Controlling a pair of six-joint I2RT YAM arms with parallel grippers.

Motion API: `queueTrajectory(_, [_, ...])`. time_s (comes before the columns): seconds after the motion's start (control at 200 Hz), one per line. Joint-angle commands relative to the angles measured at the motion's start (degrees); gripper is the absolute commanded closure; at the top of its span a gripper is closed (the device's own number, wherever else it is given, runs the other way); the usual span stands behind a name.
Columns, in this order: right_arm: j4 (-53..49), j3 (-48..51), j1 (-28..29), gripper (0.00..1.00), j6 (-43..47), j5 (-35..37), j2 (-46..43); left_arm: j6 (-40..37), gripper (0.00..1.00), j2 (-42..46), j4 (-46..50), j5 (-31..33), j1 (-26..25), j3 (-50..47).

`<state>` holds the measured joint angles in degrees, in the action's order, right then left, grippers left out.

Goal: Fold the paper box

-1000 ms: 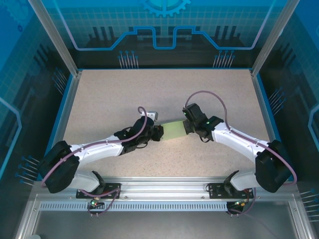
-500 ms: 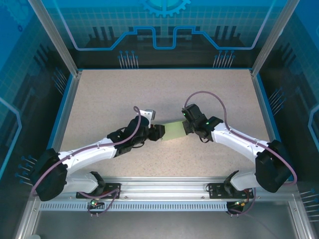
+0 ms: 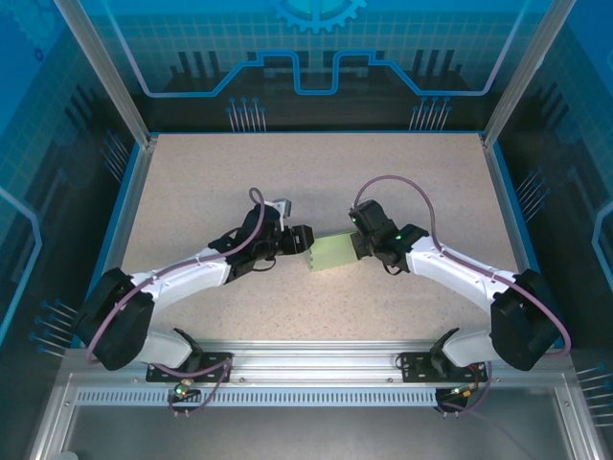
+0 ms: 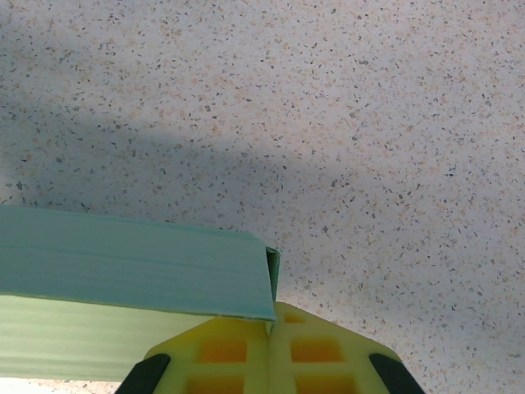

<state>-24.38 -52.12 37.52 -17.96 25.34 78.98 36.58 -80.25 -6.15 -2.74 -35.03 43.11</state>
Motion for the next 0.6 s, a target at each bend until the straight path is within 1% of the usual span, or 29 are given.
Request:
queueTrajectory(0.0, [-3.22, 0.57, 1.21, 1.00, 0.73, 0.25, 0.30, 1.73, 0.42, -1.17, -1.98, -3.47, 0.08, 1.15])
queueTrajectory(0.275, [-3.48, 0.35, 1.25, 1.00, 0.64, 0.67, 0.12, 1.57, 0.44, -2.53, -1.85, -4.56, -0.22, -1.73])
queueTrajectory(0.595, [-4.58, -1.30, 1.24, 0.91, 0.87, 0.93, -0.66, 0.13, 0.45, -4.09, -2.19, -2.35, -1.08, -5.68])
